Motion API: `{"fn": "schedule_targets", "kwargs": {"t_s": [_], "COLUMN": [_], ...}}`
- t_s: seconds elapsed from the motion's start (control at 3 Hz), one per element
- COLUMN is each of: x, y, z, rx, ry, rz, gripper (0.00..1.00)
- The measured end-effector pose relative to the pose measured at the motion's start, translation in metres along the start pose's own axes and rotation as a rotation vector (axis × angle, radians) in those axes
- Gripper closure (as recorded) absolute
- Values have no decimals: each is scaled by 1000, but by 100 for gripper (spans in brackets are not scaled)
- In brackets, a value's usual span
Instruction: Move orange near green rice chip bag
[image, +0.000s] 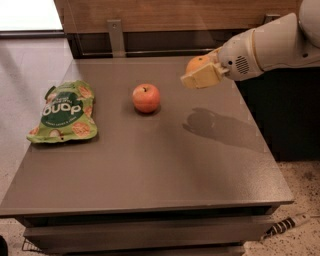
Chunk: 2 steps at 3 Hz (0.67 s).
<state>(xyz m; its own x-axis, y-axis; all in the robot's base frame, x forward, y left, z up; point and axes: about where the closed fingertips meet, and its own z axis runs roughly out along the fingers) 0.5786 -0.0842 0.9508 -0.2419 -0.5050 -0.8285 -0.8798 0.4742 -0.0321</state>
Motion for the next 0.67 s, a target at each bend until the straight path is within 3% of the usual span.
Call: {"fn": "schedule_targets", "kwargs": {"t_s": [0.33, 0.67], "x": [-19, -30], "y": [47, 104], "z": [-1, 27], "rx": [-47, -160], "ry": [-7, -65], "rz": [-31, -67], "gripper": [100, 100]}}
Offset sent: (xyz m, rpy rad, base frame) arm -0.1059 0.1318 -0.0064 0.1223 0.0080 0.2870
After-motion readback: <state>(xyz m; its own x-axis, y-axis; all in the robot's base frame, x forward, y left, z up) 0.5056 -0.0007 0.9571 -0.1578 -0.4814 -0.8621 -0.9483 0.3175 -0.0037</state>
